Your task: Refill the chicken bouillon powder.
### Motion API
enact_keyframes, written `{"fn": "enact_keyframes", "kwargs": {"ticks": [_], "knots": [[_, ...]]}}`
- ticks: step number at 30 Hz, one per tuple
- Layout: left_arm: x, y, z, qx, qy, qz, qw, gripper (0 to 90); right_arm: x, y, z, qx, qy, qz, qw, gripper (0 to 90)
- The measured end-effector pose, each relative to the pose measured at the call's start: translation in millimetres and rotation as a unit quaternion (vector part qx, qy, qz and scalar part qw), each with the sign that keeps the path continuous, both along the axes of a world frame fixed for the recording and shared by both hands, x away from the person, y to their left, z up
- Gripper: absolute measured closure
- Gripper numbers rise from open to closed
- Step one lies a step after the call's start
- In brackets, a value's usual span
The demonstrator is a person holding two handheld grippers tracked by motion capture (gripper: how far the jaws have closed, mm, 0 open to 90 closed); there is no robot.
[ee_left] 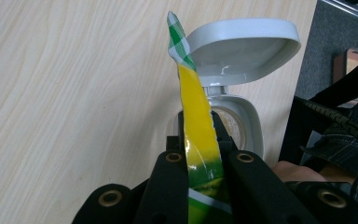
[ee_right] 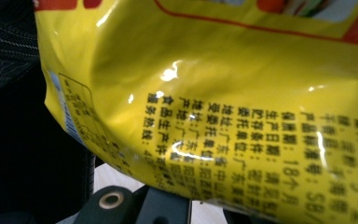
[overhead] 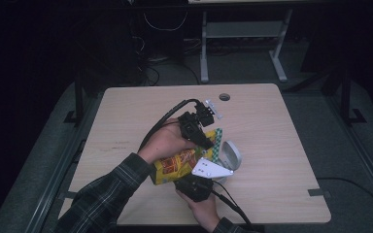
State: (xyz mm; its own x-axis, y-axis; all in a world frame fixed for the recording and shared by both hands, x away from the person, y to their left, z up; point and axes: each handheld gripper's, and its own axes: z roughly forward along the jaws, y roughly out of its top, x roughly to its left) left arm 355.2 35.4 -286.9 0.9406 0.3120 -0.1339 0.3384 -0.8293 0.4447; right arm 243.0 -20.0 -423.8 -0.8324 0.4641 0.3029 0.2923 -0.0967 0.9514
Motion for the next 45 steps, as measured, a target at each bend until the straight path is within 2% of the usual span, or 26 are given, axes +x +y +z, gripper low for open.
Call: {"fn": "enact_keyframes", "kwargs": {"ticks": [34,45], "knots": [[3.2,-5.7,-1.5,0.014,0.008,0.000,0.9999,89.0,1.7,-1.6,-0.5,0.010,0.009,-0.001,0.9999,89.7],[2.3,-5.6,-0.5,0.009,0.004,0.001,0.9999,89.1,2.1,-2.0,0.0,0.008,0.006,-0.001,0.9999,89.7]]}}
